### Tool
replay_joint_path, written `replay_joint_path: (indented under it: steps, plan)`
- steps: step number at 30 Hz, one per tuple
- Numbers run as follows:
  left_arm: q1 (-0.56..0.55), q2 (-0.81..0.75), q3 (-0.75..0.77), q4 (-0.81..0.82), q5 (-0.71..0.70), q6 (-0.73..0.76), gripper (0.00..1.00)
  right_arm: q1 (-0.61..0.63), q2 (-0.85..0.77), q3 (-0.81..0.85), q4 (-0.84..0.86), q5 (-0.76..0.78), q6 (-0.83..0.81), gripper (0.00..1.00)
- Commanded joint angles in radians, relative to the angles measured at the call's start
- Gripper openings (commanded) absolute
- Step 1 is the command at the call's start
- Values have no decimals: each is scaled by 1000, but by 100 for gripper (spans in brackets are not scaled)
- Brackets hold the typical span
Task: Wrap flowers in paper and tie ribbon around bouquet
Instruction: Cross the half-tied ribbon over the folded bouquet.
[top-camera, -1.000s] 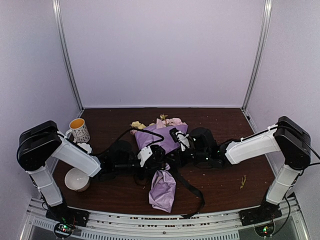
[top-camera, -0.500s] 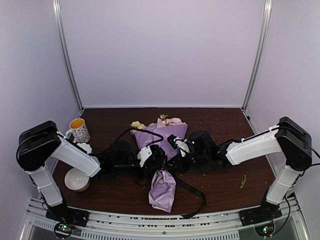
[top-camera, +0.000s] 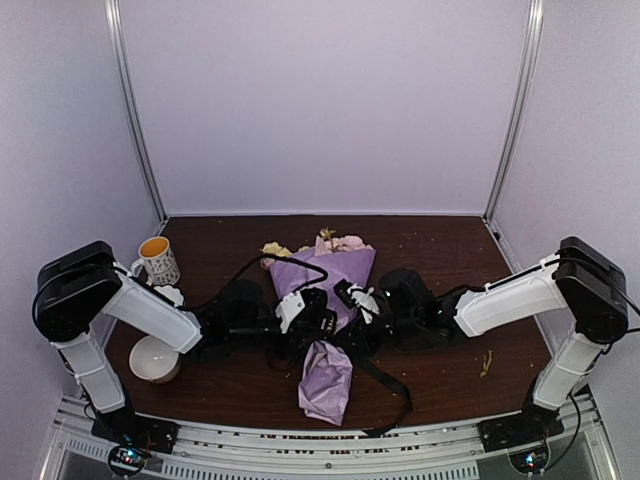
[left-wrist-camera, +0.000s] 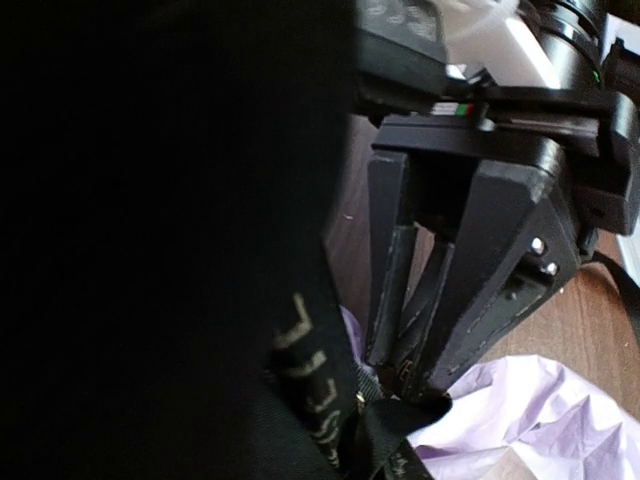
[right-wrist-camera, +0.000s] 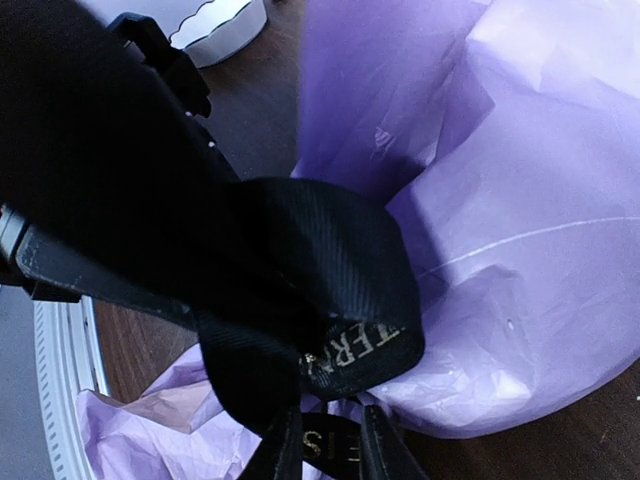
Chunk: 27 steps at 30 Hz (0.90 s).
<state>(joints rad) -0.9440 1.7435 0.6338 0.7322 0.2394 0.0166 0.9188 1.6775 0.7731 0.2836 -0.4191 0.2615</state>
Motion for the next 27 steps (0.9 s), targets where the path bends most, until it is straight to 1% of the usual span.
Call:
replay_joint_path:
  steps: [1, 2, 4, 7, 11, 16, 20, 21, 22, 24, 25, 27]
  plan:
    - [7, -7, 29, 24, 14, 6, 14, 2, -19, 16, 8, 20, 7, 22]
    - [7, -8, 28, 24, 13, 6, 8, -1, -26, 13, 14, 26, 12, 23]
    - [7, -9, 26, 25, 11, 7, 0, -14, -41, 5, 29, 41, 32, 27]
    - [7, -6, 19, 36, 12, 6, 0, -33, -50, 9, 49, 63, 46, 30]
    - [7, -8, 19, 35, 13, 6, 0, -33, -22, 34, 71, 64, 58, 31]
    - [7, -10, 15, 33, 13, 6, 0, -37, 21, 63, 94, 73, 89, 27]
    - [7, -10, 13, 38, 14, 6, 0, -38, 53, 89, 106, 77, 97, 27]
    - [7, -11, 12, 38, 14, 6, 0, -38, 63, 96, 106, 76, 97, 26]
    - [7, -12, 13, 37, 14, 6, 0, -38, 69, 103, 107, 74, 99, 23]
    - [7, -12, 17, 24, 2, 5, 0, -38, 78, 117, 106, 65, 104, 14]
    - [7, -12, 22, 11, -4, 5, 0, -39, 79, 120, 108, 62, 107, 11]
    - [7, -13, 21, 2, -8, 6, 0, -40, 75, 118, 106, 67, 110, 9]
